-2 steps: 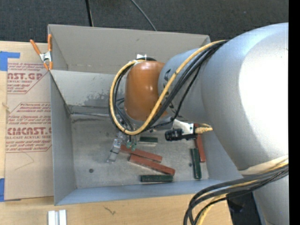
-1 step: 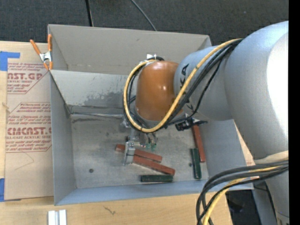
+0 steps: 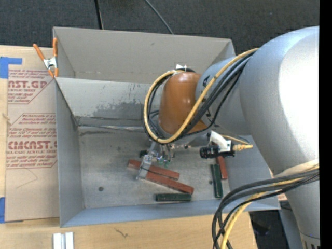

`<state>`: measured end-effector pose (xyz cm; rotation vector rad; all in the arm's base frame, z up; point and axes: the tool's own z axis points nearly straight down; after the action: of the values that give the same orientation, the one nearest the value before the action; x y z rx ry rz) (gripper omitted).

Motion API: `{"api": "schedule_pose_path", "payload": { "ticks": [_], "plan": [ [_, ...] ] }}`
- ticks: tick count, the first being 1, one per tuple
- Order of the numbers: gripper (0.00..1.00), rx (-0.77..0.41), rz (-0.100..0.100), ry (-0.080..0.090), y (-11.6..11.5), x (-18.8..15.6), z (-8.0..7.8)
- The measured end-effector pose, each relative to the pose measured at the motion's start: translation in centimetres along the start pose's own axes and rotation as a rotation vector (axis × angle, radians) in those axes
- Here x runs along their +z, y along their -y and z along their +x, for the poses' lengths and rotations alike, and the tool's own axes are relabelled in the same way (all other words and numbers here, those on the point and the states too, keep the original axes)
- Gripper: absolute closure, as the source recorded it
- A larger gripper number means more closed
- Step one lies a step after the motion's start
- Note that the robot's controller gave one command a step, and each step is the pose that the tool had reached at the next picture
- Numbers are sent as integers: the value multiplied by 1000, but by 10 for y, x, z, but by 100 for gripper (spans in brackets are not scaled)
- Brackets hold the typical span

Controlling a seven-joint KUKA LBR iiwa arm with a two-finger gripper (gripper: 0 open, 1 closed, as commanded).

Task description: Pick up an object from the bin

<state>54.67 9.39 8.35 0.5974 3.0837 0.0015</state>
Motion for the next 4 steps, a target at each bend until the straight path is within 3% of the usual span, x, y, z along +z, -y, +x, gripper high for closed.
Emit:
{"api": "schedule_pose_path", "payload": {
  "ticks": [1,4],
  "plan": [
    [100,-217,-1,1,21,13,-11],
    [100,-216,1,-3,21,0,-10]
  ]
}}
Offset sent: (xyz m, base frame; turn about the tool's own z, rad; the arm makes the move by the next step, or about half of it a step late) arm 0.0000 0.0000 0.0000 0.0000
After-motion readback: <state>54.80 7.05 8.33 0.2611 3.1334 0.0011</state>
